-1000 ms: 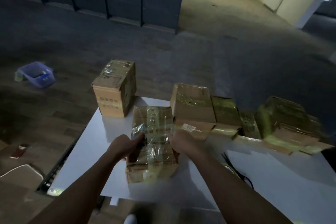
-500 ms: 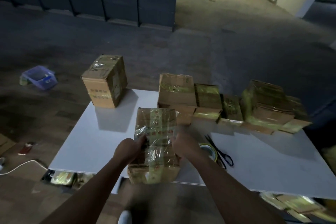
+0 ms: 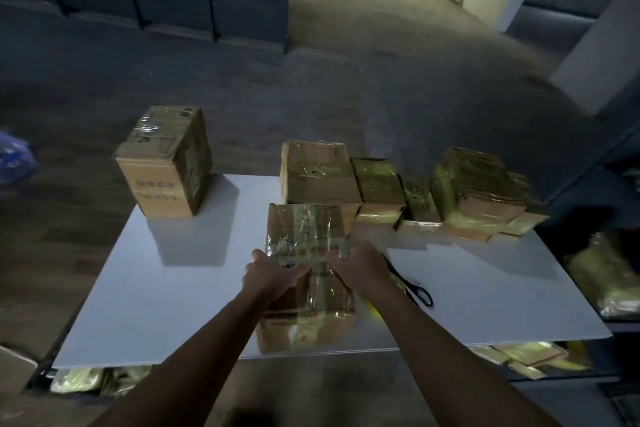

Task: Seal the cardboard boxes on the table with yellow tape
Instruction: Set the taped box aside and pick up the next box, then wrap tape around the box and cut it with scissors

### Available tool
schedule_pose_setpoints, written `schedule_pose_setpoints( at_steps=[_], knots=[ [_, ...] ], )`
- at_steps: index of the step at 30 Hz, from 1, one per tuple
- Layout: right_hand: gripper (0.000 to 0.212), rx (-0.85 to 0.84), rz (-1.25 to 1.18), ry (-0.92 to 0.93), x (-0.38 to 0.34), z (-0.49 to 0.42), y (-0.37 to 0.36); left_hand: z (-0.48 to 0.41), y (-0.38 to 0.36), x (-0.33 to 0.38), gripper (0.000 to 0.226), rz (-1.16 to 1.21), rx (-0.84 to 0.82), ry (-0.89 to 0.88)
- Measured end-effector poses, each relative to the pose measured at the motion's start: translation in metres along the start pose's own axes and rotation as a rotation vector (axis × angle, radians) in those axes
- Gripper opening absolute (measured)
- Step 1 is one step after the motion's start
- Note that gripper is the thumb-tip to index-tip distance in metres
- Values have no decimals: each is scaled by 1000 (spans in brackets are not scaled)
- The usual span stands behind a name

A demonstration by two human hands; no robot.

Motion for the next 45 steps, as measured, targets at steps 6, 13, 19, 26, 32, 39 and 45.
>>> schedule_pose_setpoints(
  at_steps=[6,13,19,26,32,39,45],
  knots=[
    [55,-3,157,70,-21,-4,4,-2,13,-4,108,13,-24,-25],
    [51,34,220,247,-42,-6,5,-23,36,-30,99,310,-125,-63],
    [38,21,-39,324,-53,-21,-7,-3,63,-31,28,367,-208,-295],
    [27,-45,-187,247,-67,-37,-37,-8,81,-49,49,-242,324,-330],
    [81,-154,-57,125,-75,-46,-52,10,98,-1,69,-466,-29,-184],
    [110,-171,-115,33,-74,-48,-66,-9,117,-19,32,99,-265,-192],
    [101,-151,-178,-62,-65,-53,-63,-16,98,-44,29,255,-239,-62]
  ],
)
Point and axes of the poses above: each hand's wrist, its own z-axis away from the middle knuckle, its own y-axis out of the back of the hand, x = y × z, the point moved 1 cm from there along -z, towards the middle knuckle, and after that the axes turned 5 degrees about -x, right-handed, at the moved point
